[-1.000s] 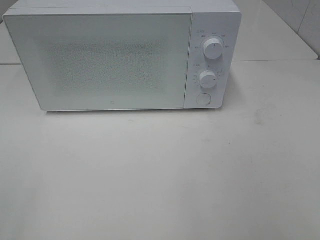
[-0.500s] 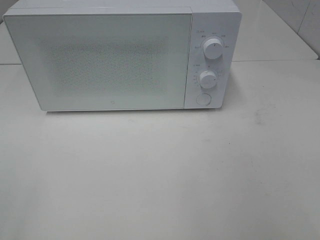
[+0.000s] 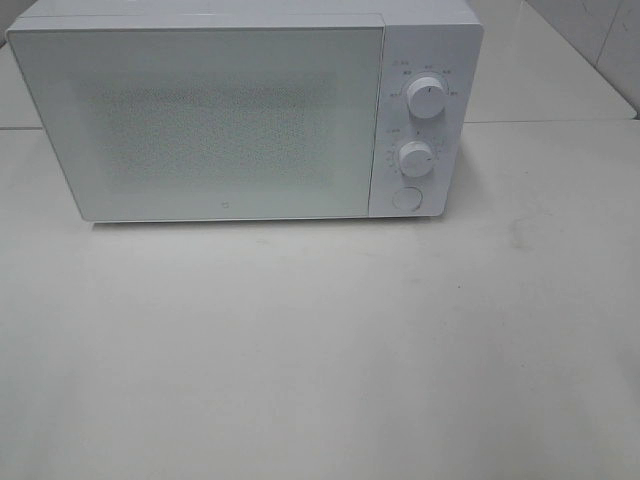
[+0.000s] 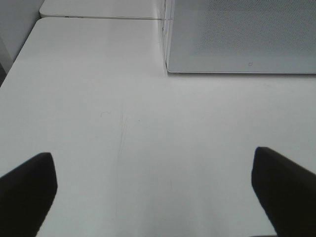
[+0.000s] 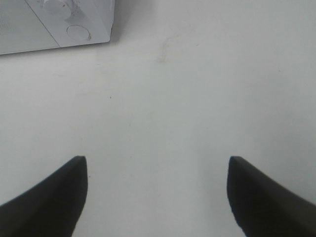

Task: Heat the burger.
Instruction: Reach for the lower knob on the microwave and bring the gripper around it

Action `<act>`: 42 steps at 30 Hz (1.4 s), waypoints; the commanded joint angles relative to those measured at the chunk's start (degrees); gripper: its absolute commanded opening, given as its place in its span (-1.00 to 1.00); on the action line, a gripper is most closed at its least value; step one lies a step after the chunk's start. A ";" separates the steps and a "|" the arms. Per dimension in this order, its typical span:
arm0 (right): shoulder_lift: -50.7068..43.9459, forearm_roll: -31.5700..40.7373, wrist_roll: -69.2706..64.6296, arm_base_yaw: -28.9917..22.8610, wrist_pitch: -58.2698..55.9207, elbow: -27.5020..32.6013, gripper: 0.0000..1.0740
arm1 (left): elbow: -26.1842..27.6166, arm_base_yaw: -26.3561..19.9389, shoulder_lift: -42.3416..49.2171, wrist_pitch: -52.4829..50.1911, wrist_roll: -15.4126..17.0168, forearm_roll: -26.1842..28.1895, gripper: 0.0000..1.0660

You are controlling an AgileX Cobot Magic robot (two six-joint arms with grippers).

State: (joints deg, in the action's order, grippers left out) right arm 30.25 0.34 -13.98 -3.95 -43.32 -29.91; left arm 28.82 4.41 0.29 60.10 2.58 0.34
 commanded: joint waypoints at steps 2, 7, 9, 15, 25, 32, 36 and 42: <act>3.67 0.11 0.29 0.46 7.73 -0.52 0.40 | -0.17 -0.11 1.38 -0.74 0.23 0.23 0.88; 7.79 0.11 0.29 0.46 16.96 -0.52 0.40 | -0.17 -0.11 1.38 -0.74 0.23 0.23 0.88; 8.37 0.11 0.29 0.46 17.88 -0.52 0.40 | -0.17 -0.11 1.38 -0.74 0.23 0.23 0.88; 10.08 0.11 0.29 0.46 24.06 -0.52 0.40 | -0.17 -0.11 1.38 -0.74 0.23 0.23 0.88; 15.01 -0.34 0.29 0.46 31.74 -0.52 0.40 | -0.17 -0.11 1.38 -0.74 0.23 0.23 0.88; 23.49 -0.34 0.29 0.46 36.96 -0.52 0.40 | -0.17 -0.11 1.38 -0.74 0.23 0.23 0.88; 28.48 -0.34 0.29 0.46 41.25 -0.52 0.40 | -0.17 -0.11 1.38 -0.74 0.23 0.23 0.88; 35.52 -0.34 0.23 0.23 52.02 1.95 0.40 | -0.17 -0.11 1.38 -0.74 0.23 0.23 0.88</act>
State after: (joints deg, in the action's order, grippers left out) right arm 63.94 0.34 -13.98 -3.95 3.90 -29.11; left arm 28.82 4.41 0.29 60.10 2.58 0.34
